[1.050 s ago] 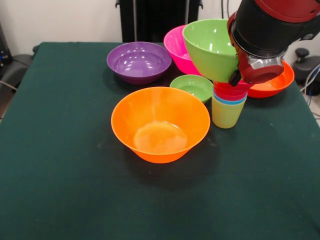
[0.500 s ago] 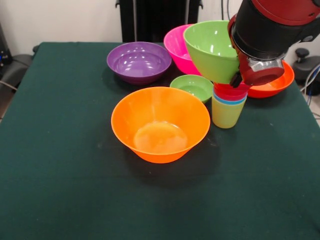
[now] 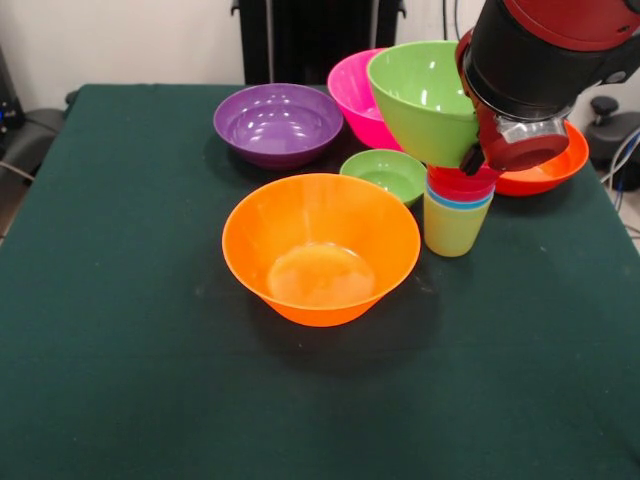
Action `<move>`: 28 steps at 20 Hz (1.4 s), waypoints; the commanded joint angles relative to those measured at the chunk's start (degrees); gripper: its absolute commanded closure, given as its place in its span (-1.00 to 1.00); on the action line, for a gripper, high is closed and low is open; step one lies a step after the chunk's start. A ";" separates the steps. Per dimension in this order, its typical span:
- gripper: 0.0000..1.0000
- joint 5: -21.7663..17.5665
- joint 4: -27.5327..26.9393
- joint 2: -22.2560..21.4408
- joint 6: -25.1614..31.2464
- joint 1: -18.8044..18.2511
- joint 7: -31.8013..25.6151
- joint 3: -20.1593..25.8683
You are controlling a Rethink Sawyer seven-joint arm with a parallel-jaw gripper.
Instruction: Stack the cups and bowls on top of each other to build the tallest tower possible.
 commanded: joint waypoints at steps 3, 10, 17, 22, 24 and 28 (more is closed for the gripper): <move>1.00 -1.35 2.04 1.01 2.87 0.27 5.52 7.02; 1.00 -1.10 2.07 1.23 2.56 0.88 6.54 6.97; 1.00 -0.70 3.35 0.94 1.70 2.17 7.66 7.29; 1.00 -0.51 4.21 0.81 1.05 2.97 8.33 7.38; 1.00 -0.42 4.43 0.78 1.05 3.25 8.59 7.41; 1.00 -0.14 5.37 0.58 0.42 3.99 9.02 7.66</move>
